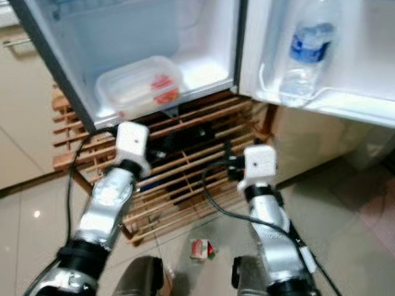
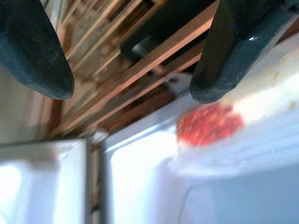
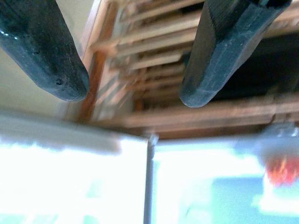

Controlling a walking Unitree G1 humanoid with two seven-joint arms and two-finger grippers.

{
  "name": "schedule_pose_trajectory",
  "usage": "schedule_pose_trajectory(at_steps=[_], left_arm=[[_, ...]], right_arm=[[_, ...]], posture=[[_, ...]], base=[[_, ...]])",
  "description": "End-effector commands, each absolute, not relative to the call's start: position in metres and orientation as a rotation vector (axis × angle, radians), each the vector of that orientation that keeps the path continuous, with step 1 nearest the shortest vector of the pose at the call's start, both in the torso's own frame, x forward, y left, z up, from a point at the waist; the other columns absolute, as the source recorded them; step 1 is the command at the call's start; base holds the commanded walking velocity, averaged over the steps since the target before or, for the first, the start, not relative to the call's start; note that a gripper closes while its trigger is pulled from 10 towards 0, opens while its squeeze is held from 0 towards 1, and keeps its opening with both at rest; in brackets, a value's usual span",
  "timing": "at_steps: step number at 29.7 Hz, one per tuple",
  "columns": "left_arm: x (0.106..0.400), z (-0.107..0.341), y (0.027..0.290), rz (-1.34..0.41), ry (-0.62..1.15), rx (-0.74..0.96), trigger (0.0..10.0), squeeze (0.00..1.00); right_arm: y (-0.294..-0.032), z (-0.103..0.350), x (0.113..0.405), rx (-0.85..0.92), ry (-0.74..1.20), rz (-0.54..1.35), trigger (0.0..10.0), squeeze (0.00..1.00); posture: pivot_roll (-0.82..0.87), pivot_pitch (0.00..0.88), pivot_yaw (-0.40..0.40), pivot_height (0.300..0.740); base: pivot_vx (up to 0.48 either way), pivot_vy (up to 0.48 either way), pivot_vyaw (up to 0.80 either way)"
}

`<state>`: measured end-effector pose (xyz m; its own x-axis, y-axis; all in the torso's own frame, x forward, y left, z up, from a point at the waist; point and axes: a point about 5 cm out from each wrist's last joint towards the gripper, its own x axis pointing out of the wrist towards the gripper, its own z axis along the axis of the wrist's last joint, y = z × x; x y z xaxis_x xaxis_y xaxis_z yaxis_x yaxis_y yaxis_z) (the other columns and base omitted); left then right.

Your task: Restocking fridge

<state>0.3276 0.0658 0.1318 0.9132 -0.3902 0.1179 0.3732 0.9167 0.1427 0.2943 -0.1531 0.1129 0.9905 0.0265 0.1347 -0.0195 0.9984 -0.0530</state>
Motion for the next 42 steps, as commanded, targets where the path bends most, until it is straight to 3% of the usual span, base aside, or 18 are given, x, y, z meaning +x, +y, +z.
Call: schedule_pose_trajectory(at_steps=[1,6,19,24,29,42], left_arm=[[0.327,0.130,0.078,-0.359,-0.133,0.109,10.0,0.00],[0.325,0.138,0.080,-0.359,-0.150,0.084,10.0,0.00],[0.302,0.167,0.087,-0.411,-0.207,0.014,10.0,0.00],[0.296,0.177,0.090,-0.407,-0.216,0.016,10.0,0.00],[0.287,0.215,0.096,-0.422,-0.301,0.001,10.0,0.00],[0.263,0.217,0.096,-0.379,-0.263,-0.040,10.0,0.00]], right_arm=[[-0.147,0.120,0.302,-0.029,-0.144,0.044,10.0,0.02],[-0.136,0.131,0.319,-0.022,-0.146,0.097,10.0,0.00],[-0.102,0.161,0.364,-0.016,-0.172,0.209,10.0,0.00],[-0.098,0.162,0.367,-0.016,-0.172,0.222,10.0,0.00],[-0.089,0.165,0.371,0.001,-0.181,0.258,10.0,0.00],[-0.056,0.187,0.372,0.031,-0.281,0.358,10.0,0.00]], posture=[[0.04,0.022,0.028,0.619],[0.06,0.046,0.030,0.619],[0.17,0.209,-0.022,0.619],[0.18,0.240,-0.030,0.619],[0.20,0.278,-0.070,0.619],[0.25,0.336,-0.091,0.619]], base=[[0.000,0.000,0.00],[0.000,0.000,0.00],[0.000,0.000,0.00],[0.000,0.000,0.00],[0.000,0.000,0.00],[0.000,0.000,0.00]])
